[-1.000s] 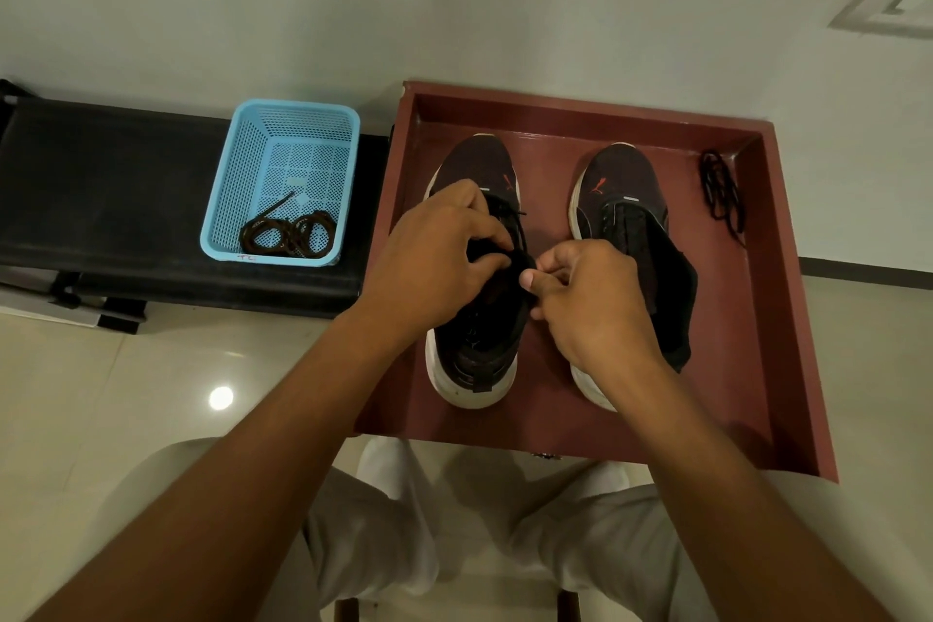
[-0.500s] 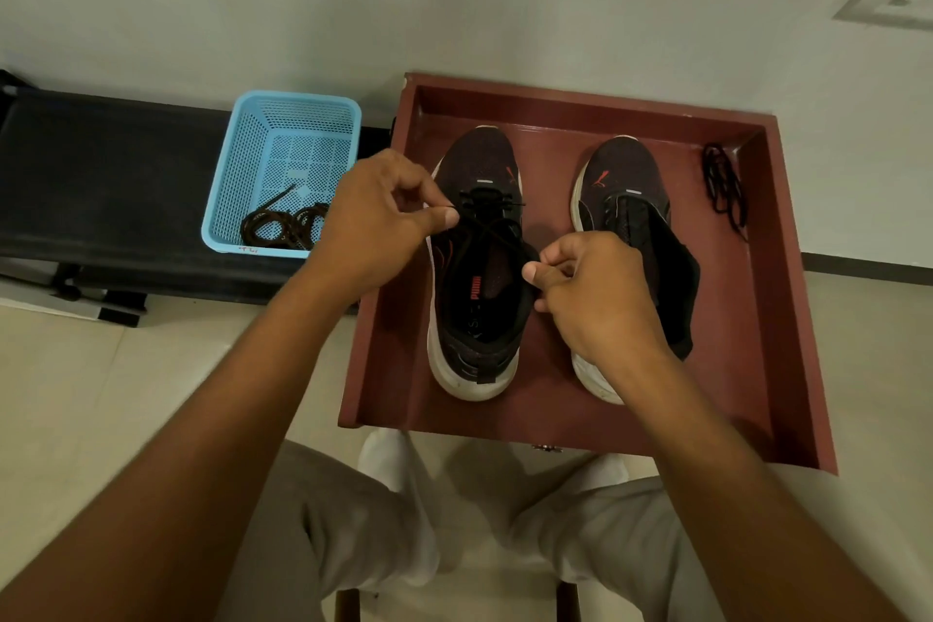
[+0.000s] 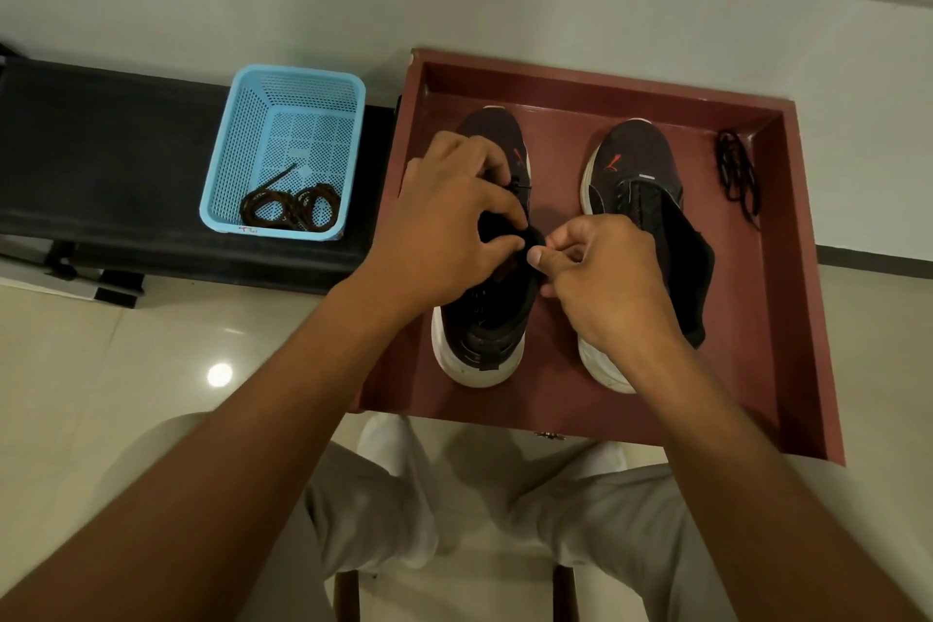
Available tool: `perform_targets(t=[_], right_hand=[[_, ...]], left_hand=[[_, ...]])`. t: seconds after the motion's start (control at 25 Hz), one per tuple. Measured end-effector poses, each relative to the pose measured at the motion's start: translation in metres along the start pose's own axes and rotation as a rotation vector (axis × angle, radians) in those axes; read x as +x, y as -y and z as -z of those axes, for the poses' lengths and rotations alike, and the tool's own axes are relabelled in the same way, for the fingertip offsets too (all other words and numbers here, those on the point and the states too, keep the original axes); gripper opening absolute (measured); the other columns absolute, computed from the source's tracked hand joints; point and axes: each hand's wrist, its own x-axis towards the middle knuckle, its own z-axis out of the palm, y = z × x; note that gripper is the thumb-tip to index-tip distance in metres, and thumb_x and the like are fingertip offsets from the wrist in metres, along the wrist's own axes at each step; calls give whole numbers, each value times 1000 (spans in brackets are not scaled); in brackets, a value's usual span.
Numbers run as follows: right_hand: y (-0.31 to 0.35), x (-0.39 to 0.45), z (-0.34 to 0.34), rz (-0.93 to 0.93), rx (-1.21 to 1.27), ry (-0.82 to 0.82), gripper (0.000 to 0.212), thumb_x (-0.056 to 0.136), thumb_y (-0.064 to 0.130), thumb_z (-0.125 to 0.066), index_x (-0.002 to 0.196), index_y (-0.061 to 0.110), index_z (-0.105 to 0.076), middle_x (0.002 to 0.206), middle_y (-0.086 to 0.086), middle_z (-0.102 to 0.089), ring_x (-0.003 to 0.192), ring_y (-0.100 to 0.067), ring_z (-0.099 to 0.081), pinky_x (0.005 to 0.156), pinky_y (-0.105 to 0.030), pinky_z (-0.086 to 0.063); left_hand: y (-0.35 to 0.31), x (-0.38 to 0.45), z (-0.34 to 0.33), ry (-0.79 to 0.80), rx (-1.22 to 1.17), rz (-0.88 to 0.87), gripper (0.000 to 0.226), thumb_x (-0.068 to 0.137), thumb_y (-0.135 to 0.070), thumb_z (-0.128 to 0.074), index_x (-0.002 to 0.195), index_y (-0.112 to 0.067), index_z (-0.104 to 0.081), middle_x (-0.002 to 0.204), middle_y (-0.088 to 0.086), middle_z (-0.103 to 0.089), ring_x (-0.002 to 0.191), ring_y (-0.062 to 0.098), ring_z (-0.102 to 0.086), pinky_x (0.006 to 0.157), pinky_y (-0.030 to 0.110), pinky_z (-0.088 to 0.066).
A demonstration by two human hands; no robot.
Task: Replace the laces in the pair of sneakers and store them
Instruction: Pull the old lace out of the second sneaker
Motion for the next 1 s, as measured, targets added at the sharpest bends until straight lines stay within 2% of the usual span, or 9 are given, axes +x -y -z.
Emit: perform_targets(t=[0.16, 0.2, 0.28, 0.32, 0.4, 0.6, 0.76, 0.92, 1.0], right_hand=[[-1, 0, 0, 1, 13, -3, 13, 93, 21, -77, 81, 19, -72, 74, -1, -73, 69, -17, -74, 74, -40, -63], [-1, 0, 0, 4, 15, -5, 12, 93, 21, -77, 81, 19, -72, 74, -1, -73, 69, -17, -74, 75, -40, -63], [-1, -1, 0, 8, 11, -5, 12, 93, 21, -77, 82, 19, -72, 74, -2, -73, 69, -18, -74, 75, -40, -63], [-2, -1, 0, 8, 10, -5, 12, 93, 21, -77, 83, 19, -72, 75, -1, -73, 69, -17, -74, 74, -40, -63], [-2, -1, 0, 12, 9, -4, 11, 93, 21, -76, 83, 19, -72, 75, -1, -73, 68, -17, -74, 74, -37, -63], [-3, 0, -2, 14, -1, 0, 11, 93, 23, -76, 83, 20, -72, 75, 0, -72, 69, -15, -74, 73, -34, -62], [-2, 0, -1, 6, -5, 9, 11, 93, 23, -76, 83, 20, -72, 75, 1, -73, 69, -14, -73, 69, -28, -59], [-2, -1, 0, 1, -14, 19, 11, 93, 24, -76, 84, 21, -72, 74, 2, -72, 67, -12, -73, 62, -21, -53], [-1, 0, 1, 4, -16, 20, 10, 92, 25, -77, 84, 22, -72, 74, 3, -72, 67, -11, -72, 61, -19, -50]], left_hand=[[6, 4, 1, -15, -32, -8, 11, 78, -36, -83, 85, -29, -80, 113, -7, -58, 116, 19, -47, 96, 50, -43], [10, 4, 3, -30, -50, 11, 10, 78, -36, -82, 84, -28, -80, 114, -7, -58, 116, 16, -45, 99, 45, -43], [19, 4, 12, -76, -107, 93, 8, 79, -32, -84, 83, -27, -80, 113, -9, -56, 114, 9, -43, 102, 24, -37], [23, 4, 17, -102, -145, 131, 6, 79, -29, -84, 82, -27, -80, 113, -9, -55, 114, 8, -43, 99, 15, -32], [29, 4, 25, -136, -194, 166, 8, 79, -27, -84, 82, -30, -77, 112, -7, -55, 114, 9, -46, 92, 7, -29], [35, 6, 25, -179, -269, 211, 6, 82, -30, -82, 86, -30, -77, 112, 0, -60, 98, -1, -52, 78, 4, -33], [38, 22, 24, -293, -369, 244, 6, 84, -25, -81, 87, -27, -76, 99, -2, -62, 83, -10, -54, 73, 6, -38], [47, 41, 21, -434, -469, 330, 14, 83, -29, -79, 76, -38, -72, 72, -17, -63, 69, 1, -52, 69, 28, -48], [52, 49, 17, -491, -491, 404, 11, 82, -27, -78, 75, -34, -74, 63, -20, -61, 63, 1, -50, 65, 28, -47]])
